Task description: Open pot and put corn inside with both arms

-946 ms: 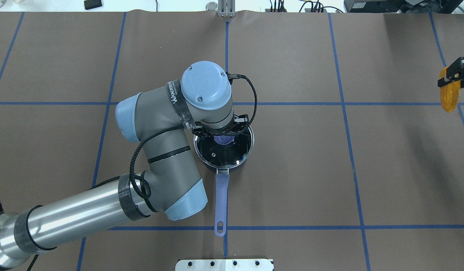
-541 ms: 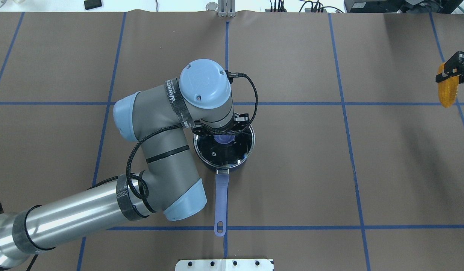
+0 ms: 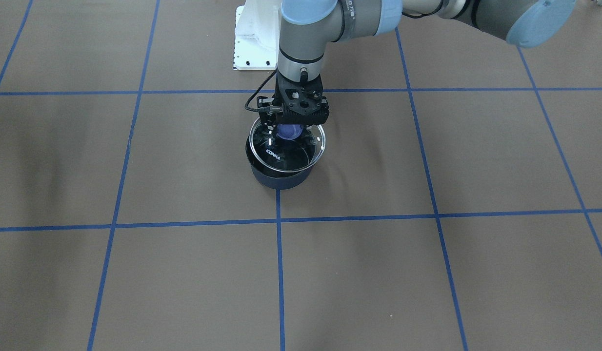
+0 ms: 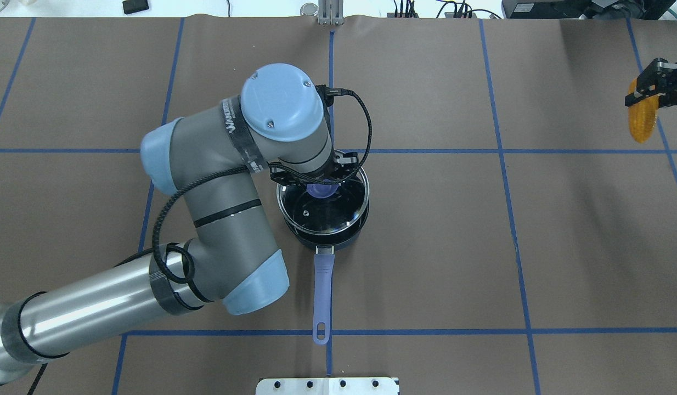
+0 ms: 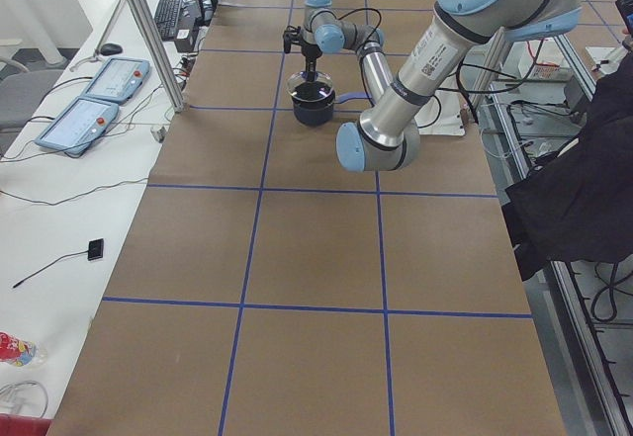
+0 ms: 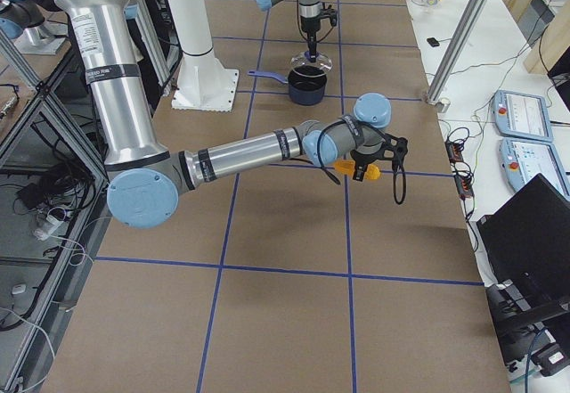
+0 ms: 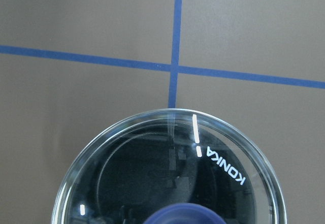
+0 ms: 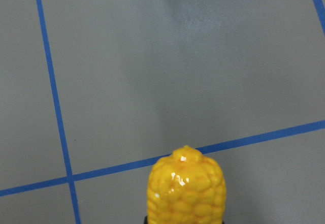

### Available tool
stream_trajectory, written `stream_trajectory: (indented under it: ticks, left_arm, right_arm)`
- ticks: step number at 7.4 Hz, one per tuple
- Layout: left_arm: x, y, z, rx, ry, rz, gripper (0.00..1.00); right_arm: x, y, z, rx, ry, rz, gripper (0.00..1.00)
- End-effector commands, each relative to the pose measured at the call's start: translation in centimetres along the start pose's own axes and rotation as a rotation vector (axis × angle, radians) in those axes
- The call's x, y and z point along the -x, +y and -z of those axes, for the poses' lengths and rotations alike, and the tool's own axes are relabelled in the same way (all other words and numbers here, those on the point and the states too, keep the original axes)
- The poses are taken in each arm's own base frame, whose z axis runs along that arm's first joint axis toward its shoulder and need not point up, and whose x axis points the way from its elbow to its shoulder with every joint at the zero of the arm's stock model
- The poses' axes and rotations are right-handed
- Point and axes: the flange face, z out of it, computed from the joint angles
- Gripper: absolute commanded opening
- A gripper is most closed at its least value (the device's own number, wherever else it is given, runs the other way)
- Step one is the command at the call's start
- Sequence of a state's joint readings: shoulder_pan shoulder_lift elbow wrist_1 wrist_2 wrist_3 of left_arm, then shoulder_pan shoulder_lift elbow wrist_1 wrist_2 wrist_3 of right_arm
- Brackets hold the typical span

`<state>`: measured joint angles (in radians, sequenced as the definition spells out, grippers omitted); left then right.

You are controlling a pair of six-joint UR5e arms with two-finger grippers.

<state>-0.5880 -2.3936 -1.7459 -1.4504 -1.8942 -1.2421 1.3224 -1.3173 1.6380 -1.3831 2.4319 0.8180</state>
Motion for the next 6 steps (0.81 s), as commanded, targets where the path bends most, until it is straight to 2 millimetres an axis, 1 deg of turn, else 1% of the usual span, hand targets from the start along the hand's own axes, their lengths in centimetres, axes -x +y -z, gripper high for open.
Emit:
stream_trajectory:
  ticks: [1,2,3,4,5,6]
  left_arm:
    - [8.1,-1.8,3.1,0.015,0.003,-0.089,0.42]
    - [10.8,-2.5,3.1,0.017,-0.012,-0.133,0.42]
    - [13.4,-2.9,3.1,0.01,-0.027,-0.159,0.42]
    - [16.4,-2.9,3.3,0.006,-0.046,-0.188,0.42]
    - [19.3,-2.9,3.2,0.004,-0.055,-0.204,0.42]
    - [22.3,-2.7,2.3,0.013,-0.034,-0.217,0.42]
  right_arm:
    - [9.2,1.5,0.9,-0.003,0.049,-0.001,0.31]
    - [13.8,3.4,0.3,-0.004,0.053,-0.022,0.31]
    - [17.4,4.9,0.0,0.005,0.031,-0.053,0.31]
    - [21.0,6.1,-0.5,0.007,0.016,-0.084,0.31]
    - [23.8,7.4,-0.9,0.006,0.005,-0.097,0.31]
    - [26.0,8.8,-1.4,0.014,-0.006,-0.086,0.31]
